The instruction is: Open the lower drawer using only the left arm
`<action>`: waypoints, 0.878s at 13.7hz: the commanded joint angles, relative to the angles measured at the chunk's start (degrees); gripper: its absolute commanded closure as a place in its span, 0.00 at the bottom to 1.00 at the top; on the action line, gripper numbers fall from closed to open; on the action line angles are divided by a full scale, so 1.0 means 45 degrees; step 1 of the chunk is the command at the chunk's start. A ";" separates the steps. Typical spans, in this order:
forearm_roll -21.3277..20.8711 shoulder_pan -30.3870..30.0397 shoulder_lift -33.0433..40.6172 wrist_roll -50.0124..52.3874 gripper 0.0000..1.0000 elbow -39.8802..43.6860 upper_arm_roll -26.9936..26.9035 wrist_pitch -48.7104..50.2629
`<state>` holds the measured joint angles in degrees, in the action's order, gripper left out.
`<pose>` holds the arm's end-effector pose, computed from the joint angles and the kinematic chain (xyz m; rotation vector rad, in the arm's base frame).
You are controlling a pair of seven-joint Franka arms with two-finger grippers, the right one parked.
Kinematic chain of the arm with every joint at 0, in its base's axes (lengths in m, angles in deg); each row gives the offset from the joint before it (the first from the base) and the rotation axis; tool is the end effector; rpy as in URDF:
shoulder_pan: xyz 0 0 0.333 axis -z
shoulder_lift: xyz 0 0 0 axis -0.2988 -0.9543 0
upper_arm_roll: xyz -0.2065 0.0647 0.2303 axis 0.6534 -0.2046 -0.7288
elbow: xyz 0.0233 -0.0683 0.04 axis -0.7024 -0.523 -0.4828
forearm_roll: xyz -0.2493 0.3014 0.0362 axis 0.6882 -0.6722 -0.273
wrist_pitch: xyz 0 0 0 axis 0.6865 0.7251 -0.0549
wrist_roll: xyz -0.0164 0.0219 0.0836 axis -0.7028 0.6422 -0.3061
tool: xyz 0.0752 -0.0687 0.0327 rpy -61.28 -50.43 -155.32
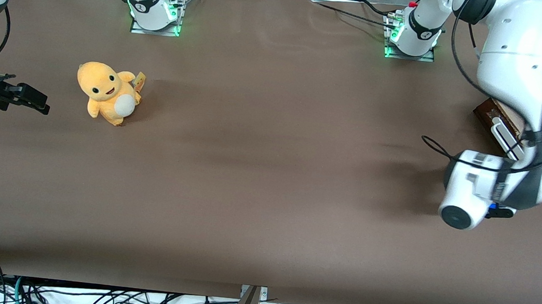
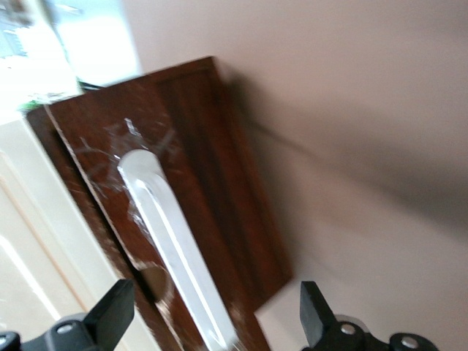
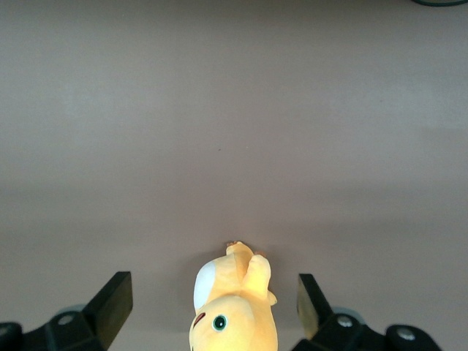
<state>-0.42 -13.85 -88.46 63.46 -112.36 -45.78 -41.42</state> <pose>0.6589 0.0379 0.2614 -2.2467 -0.3325 0.7237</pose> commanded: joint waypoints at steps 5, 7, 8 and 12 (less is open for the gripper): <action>0.7117 -0.1487 0.1382 -0.0637 0.00 0.2149 -0.0007 -0.0177; 0.8388 -0.1780 0.2006 -0.0657 0.00 0.2149 -0.0026 -0.0976; 0.8626 -0.1917 0.2164 -0.0676 0.00 0.2149 -0.0026 -0.1270; 0.8452 -0.1587 0.5105 -0.3404 0.00 -0.1003 -0.0240 -0.3999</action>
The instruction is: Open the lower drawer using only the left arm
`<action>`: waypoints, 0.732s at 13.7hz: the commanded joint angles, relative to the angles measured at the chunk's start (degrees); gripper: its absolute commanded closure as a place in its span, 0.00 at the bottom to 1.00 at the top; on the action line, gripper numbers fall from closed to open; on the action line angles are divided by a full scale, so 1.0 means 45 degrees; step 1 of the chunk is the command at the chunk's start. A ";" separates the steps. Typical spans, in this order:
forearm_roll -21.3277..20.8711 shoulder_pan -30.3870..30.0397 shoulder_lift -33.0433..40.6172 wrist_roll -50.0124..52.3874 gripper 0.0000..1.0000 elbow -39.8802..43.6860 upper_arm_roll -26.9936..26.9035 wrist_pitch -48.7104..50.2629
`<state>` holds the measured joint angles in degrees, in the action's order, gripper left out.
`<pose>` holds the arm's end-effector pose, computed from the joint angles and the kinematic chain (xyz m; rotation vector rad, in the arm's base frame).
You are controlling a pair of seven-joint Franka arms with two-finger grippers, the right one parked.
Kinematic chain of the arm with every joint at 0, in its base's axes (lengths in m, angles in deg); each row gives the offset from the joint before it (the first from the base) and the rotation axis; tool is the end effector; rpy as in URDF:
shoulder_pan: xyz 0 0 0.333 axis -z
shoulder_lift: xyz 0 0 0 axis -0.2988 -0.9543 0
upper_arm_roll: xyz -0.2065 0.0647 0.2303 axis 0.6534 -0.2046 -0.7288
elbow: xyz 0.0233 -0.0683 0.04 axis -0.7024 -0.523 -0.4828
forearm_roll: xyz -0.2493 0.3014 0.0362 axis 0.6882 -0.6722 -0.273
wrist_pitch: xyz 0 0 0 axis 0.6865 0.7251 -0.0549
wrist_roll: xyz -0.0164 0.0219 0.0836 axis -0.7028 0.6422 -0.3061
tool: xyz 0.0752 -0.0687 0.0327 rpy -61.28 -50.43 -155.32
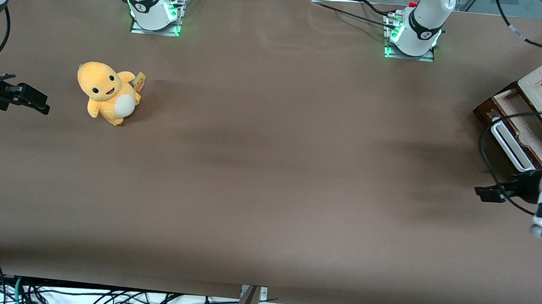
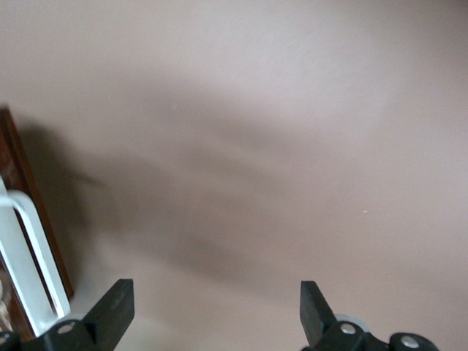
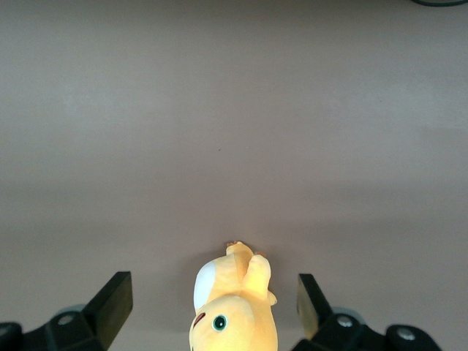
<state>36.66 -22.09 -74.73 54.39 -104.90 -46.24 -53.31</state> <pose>0.6900 0.0632 0.4639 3.0446 0.5717 -0.3085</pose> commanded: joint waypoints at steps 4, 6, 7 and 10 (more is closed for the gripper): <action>0.0133 0.0439 0.5143 -0.5001 0.00 -0.5304 -0.0218 -0.2574; -0.0391 0.0674 0.6044 -0.5009 0.00 -0.5697 -0.0237 -0.2595; -0.0472 0.0907 0.6435 -0.5008 0.00 -0.5989 -0.0237 -0.2576; -0.0726 0.1280 0.7743 -0.4349 0.00 -0.7587 -0.0237 -0.2381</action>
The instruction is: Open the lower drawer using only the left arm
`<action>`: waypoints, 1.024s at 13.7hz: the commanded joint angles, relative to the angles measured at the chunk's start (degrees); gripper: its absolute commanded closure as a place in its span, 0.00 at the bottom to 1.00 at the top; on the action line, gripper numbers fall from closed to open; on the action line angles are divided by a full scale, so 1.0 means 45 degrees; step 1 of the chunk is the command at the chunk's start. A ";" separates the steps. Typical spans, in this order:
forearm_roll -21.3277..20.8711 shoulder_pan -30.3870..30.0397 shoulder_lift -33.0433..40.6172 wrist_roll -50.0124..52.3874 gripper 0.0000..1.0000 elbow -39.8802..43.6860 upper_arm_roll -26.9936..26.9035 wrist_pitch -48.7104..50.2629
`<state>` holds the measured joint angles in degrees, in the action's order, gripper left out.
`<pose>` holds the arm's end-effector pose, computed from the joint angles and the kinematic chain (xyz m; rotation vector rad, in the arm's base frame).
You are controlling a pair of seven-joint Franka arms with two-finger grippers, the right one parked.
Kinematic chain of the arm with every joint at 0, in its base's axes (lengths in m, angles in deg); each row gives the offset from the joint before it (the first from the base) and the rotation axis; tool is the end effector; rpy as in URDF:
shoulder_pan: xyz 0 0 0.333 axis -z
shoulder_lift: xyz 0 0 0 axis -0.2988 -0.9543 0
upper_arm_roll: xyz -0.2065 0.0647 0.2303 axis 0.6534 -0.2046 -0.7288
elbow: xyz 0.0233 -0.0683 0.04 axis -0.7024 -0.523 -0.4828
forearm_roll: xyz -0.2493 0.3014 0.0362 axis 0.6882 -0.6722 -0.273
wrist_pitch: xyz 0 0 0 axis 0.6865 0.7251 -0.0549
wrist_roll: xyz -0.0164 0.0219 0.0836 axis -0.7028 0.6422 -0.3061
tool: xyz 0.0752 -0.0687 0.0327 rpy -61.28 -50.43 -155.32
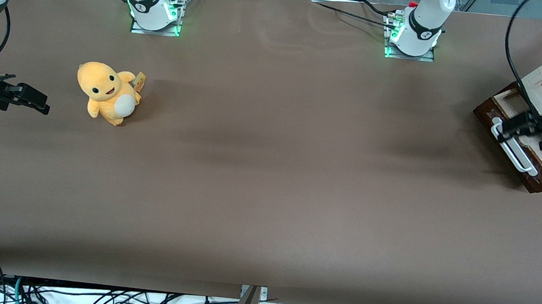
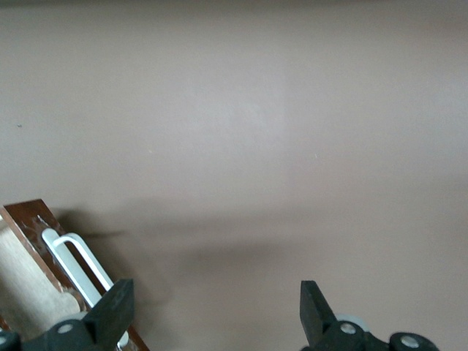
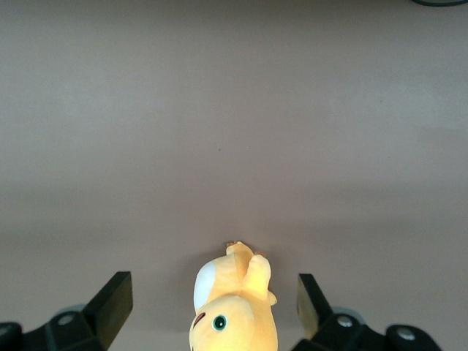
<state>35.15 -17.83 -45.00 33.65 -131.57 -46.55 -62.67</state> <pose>0.5721 0.0183 0.5886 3.1120 -0.0887 0.0357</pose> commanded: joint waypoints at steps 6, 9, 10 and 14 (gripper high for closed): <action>-0.0215 0.0294 0.1120 0.0620 0.00 -0.1629 -0.0052 0.0029; -0.0195 0.0274 0.1042 0.0363 0.00 -0.1179 0.0143 0.0849; -0.0195 0.0274 0.1041 0.0382 0.00 -0.1120 0.0144 0.1064; -0.0195 0.0177 0.0788 0.0344 0.00 -0.0751 0.0124 0.1552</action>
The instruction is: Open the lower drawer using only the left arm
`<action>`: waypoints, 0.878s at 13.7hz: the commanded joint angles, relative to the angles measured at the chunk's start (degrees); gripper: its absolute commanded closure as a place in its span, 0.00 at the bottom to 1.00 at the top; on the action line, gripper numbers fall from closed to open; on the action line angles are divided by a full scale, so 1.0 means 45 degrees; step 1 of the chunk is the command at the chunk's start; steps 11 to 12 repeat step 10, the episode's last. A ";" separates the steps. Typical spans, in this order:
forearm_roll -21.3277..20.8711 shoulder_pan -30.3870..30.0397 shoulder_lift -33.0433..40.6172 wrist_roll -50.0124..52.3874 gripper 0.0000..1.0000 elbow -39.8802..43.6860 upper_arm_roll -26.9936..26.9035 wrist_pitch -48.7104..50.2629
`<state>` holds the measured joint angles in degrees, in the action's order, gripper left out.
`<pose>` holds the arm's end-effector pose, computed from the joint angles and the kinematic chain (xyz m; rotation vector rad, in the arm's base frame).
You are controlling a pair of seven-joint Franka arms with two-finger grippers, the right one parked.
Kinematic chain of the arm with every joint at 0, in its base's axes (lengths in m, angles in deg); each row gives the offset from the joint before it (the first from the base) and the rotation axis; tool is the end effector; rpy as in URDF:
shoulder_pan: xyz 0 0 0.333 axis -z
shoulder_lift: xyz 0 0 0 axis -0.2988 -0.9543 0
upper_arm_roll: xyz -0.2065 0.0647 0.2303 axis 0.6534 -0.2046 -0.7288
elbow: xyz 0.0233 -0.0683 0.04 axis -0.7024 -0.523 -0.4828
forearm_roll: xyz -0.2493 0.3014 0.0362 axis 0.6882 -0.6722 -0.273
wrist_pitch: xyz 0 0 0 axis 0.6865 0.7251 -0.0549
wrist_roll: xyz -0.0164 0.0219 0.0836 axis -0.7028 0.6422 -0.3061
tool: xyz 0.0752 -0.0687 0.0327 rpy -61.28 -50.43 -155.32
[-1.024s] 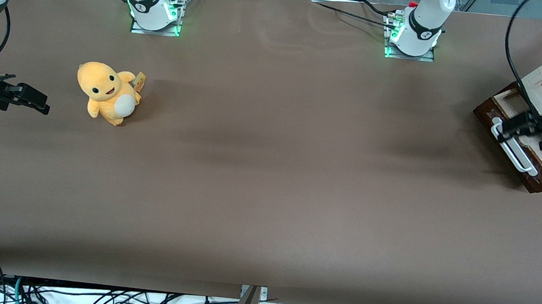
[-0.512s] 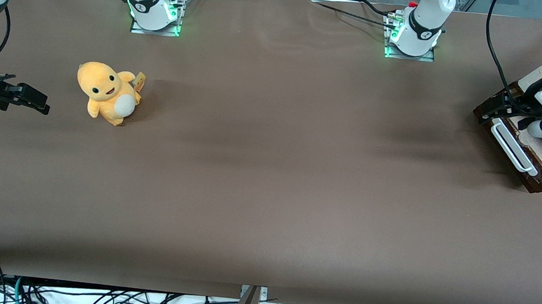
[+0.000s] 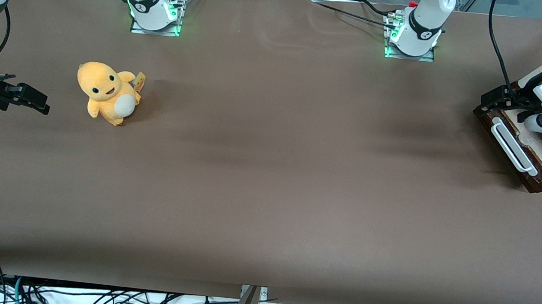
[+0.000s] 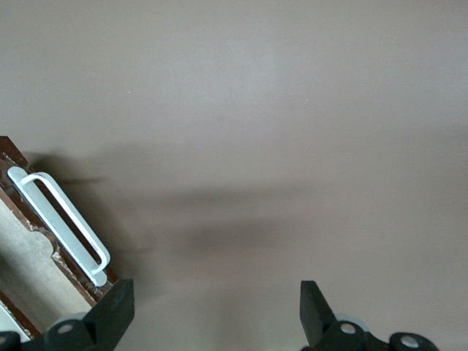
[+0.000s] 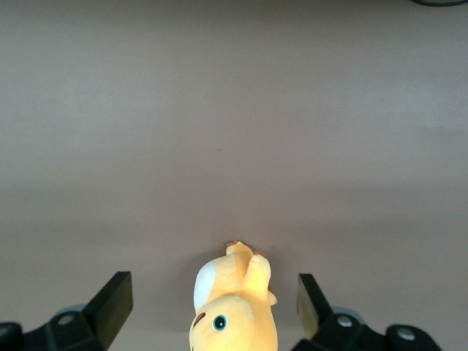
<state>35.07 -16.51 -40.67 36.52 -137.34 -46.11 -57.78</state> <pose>0.5374 0.0008 0.5756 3.1053 -0.0601 -0.1378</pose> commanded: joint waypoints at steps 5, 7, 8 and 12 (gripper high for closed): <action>-0.0177 -0.0214 -0.0799 -0.0413 0.00 0.1335 -0.0030 0.1250; -0.0196 -0.0214 -0.0818 -0.0413 0.00 0.1334 -0.0011 0.1250; -0.0177 -0.0214 -0.0819 -0.0413 0.00 0.1334 0.0008 0.1250; -0.0177 -0.0175 -0.0857 -0.0393 0.00 0.1276 0.0028 0.1250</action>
